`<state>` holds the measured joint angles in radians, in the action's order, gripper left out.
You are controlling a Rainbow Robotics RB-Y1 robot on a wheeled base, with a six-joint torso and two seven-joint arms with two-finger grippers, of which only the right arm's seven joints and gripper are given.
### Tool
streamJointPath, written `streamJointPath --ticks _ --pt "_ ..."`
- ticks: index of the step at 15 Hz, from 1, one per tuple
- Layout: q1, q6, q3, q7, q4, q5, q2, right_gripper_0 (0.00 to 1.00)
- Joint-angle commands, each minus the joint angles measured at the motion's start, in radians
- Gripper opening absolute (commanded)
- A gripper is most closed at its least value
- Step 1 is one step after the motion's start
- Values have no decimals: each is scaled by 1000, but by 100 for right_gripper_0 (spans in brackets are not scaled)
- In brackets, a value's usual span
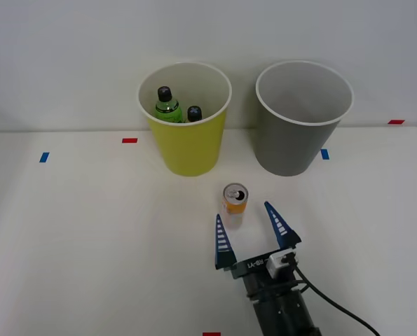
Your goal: Put cans in the gray bin, plastic bottles in the light green bin
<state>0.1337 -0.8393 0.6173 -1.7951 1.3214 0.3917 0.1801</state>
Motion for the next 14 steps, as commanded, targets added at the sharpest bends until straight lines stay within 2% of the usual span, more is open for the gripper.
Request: streamJointPath --ticks 1,4,14 --pt "-86 0 2 -4 -96 21 -28 100" --pt "-144 2 -2 -7 -165 33 -48 100" --pt "-217 60 4 -20 -169 62 -36 100"
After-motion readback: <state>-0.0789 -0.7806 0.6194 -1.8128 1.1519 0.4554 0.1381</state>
